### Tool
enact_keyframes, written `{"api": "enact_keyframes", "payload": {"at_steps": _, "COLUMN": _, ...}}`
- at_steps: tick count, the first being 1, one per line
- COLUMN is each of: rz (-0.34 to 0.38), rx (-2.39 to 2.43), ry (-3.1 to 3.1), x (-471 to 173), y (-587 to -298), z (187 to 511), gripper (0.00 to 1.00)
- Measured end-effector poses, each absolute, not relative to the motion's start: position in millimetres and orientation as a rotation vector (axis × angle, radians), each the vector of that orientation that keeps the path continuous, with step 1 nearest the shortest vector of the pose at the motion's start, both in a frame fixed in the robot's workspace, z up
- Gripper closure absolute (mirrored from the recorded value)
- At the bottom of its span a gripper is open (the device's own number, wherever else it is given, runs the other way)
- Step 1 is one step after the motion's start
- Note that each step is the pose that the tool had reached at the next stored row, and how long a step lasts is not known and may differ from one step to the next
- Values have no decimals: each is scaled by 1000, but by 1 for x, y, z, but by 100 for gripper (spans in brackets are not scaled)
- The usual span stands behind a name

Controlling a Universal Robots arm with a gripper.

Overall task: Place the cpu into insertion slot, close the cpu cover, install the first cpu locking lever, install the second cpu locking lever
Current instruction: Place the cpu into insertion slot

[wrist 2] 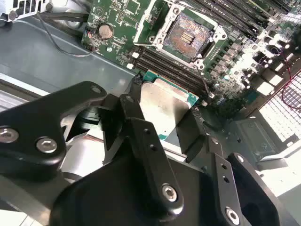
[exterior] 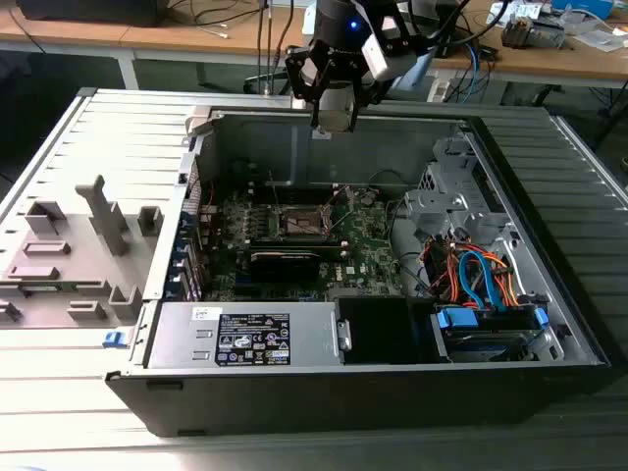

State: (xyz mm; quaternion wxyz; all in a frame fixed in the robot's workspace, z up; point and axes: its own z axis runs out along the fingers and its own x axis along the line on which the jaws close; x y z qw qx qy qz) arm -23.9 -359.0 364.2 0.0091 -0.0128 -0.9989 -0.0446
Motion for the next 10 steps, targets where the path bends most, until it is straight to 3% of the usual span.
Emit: {"api": "enact_keyframes", "payload": {"at_steps": 10, "rz": -135, "rx": -40, "ry": -3120, "x": -24, "y": -359, "z": 363, "gripper": 45}}
